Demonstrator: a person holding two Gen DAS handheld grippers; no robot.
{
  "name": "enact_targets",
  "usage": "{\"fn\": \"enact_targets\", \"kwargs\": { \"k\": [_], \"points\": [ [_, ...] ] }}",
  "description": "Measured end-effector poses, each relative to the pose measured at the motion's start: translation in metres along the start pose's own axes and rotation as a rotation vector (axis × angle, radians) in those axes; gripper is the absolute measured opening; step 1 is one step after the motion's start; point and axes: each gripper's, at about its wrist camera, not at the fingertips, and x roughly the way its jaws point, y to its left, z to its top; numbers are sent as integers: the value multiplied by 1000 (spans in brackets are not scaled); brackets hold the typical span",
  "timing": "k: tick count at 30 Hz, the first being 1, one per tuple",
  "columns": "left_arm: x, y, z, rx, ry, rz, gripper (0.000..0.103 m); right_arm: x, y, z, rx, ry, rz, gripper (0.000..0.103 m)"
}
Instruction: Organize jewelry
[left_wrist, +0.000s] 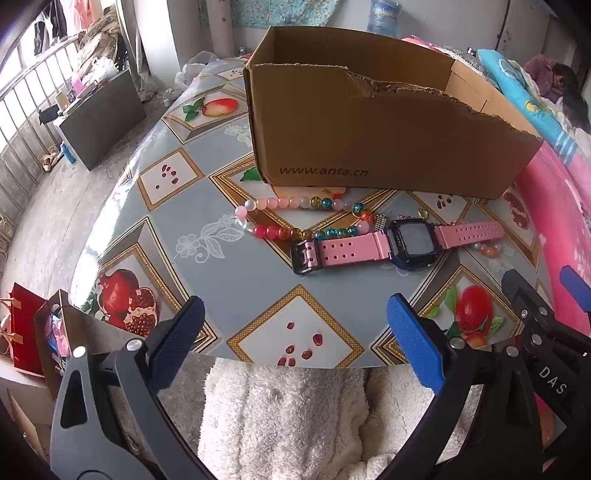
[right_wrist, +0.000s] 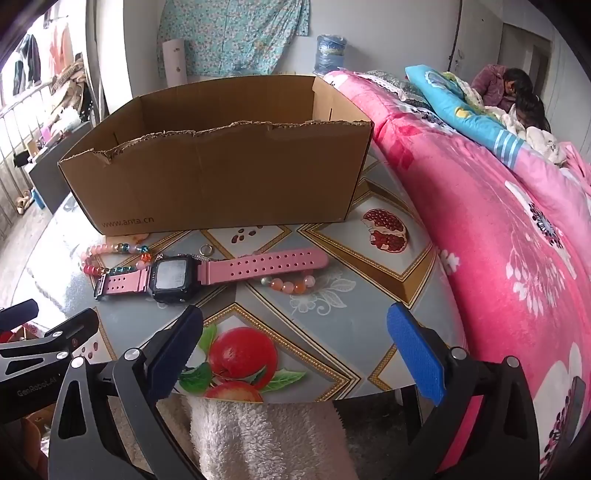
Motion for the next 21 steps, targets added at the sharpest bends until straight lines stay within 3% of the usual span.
{"fn": "enact_targets", "kwargs": {
  "k": [21],
  "points": [
    [7, 8, 3, -30, 13, -6, 95, 11, 0, 3, -26, 5, 0, 97]
  ]
}}
